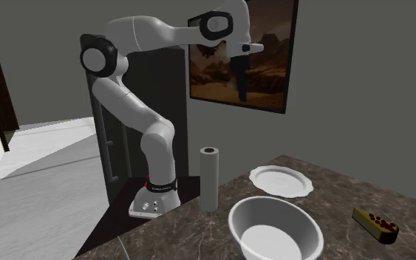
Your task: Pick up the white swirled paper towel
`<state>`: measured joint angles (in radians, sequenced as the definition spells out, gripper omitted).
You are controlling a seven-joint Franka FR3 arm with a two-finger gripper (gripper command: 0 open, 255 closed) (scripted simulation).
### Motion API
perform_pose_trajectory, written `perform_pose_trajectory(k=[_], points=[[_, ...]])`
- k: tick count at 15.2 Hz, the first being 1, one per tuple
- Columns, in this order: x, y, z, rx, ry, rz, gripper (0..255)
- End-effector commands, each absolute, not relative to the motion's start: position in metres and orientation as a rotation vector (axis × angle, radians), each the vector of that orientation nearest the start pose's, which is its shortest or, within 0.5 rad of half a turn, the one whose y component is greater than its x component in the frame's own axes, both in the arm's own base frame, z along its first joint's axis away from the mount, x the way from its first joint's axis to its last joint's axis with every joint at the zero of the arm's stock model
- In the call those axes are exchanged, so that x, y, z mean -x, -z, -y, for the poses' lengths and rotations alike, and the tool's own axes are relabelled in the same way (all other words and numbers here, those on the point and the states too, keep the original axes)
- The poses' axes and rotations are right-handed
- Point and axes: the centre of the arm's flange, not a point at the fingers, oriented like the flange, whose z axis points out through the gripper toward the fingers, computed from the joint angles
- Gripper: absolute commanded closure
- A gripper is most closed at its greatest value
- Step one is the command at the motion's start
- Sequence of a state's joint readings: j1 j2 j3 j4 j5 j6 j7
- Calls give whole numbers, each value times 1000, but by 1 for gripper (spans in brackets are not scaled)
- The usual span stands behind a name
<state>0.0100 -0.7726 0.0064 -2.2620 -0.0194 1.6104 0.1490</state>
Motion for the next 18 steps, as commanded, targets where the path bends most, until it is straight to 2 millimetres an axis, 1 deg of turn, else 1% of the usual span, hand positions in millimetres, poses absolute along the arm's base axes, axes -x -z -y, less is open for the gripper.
perform_pose_trajectory(k=[1,10,18], points=[[-315,-635,-4,3142,193,-212,0],[-253,-575,73,3167,150,77,0],[-209,-525,152,3166,110,336,0]])
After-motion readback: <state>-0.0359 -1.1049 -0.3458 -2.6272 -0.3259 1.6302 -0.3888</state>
